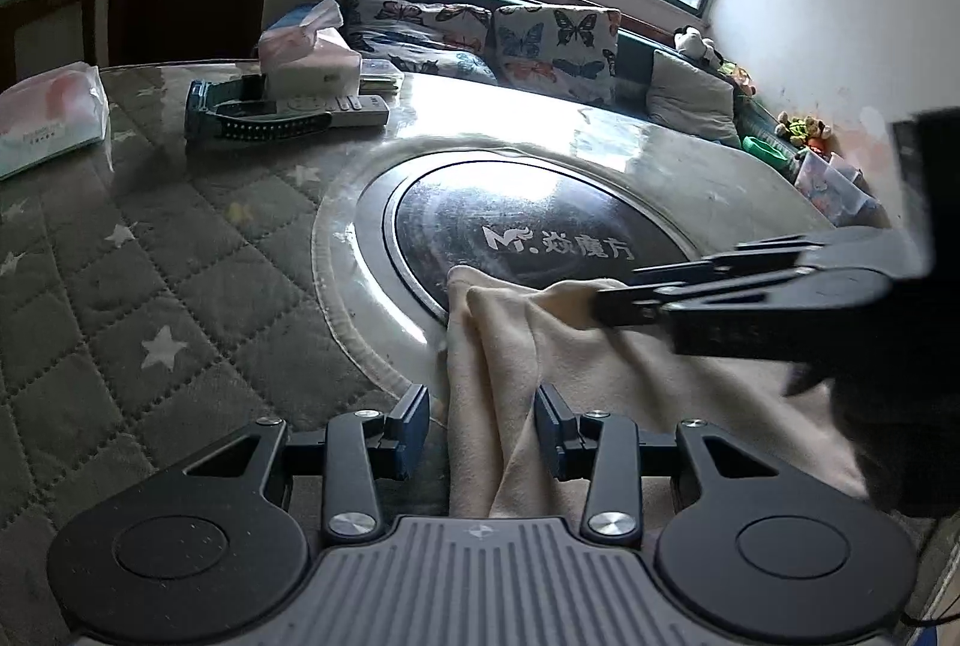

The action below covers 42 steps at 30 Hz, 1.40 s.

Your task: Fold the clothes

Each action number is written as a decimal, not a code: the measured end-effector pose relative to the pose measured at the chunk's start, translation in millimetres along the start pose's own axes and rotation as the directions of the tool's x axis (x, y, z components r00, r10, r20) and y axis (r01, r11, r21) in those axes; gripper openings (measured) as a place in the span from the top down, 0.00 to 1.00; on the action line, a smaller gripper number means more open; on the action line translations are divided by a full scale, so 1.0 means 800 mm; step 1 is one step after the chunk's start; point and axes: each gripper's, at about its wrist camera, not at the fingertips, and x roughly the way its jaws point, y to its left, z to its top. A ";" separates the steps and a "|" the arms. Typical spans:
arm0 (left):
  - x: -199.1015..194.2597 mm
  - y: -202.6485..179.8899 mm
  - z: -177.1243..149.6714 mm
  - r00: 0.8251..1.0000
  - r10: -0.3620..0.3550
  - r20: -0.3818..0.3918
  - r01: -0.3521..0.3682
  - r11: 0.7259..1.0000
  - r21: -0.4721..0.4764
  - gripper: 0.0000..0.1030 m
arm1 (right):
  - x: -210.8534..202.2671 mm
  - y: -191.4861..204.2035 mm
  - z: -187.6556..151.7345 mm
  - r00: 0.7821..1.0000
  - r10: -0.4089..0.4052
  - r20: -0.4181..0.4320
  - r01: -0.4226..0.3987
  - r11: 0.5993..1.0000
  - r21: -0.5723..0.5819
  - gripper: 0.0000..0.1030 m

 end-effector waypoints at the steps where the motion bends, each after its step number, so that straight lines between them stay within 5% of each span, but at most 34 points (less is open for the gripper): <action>1: 0.000 0.000 0.000 1.000 -0.001 0.001 0.001 1.000 0.004 0.60 | 0.005 0.000 0.000 1.000 -0.001 -0.004 0.001 1.000 0.002 0.71; 14: -0.008 0.007 0.010 1.000 0.028 0.011 -0.028 0.999 -0.035 0.55 | -0.040 0.010 0.001 0.999 0.014 0.051 -0.012 0.999 -0.048 0.71; 26: -0.028 0.035 0.028 0.995 0.098 0.034 -0.092 0.985 -0.143 0.49 | -0.094 0.086 -0.035 0.989 0.146 0.033 -0.134 0.960 -0.245 0.62; 33: -0.030 0.051 0.027 0.997 0.082 0.015 -0.076 0.970 -0.229 0.47 | -0.089 0.148 -0.053 0.985 0.175 0.003 -0.159 0.901 -0.404 0.58; 42: -0.027 0.051 0.022 1.000 0.031 -0.005 -0.031 0.962 -0.271 0.45 | -0.062 0.176 -0.064 0.992 0.123 -0.012 -0.116 0.887 -0.447 0.60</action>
